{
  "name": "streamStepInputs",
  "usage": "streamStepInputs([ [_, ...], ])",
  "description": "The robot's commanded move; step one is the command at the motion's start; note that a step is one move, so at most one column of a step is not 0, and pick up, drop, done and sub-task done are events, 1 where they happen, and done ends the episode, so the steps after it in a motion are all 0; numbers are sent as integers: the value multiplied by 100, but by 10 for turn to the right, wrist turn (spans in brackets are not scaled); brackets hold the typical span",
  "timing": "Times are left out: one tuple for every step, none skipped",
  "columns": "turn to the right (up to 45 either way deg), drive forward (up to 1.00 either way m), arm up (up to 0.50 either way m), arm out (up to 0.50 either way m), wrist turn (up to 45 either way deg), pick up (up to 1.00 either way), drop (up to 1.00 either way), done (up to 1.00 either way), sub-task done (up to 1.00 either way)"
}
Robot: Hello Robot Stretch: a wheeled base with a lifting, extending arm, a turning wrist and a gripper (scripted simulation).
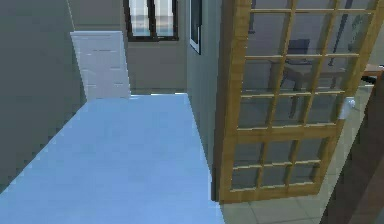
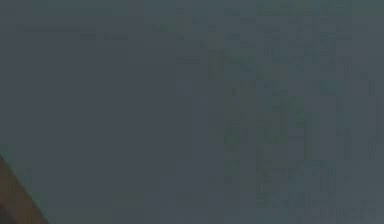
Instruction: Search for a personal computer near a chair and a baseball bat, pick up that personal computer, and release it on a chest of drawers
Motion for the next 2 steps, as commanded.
streamStepInputs([
  [0, 60, 0, 0, 0, 0, 0, 0, 0],
  [-450, 0, 0, 0, 0, 0, 0, 0, 0],
])
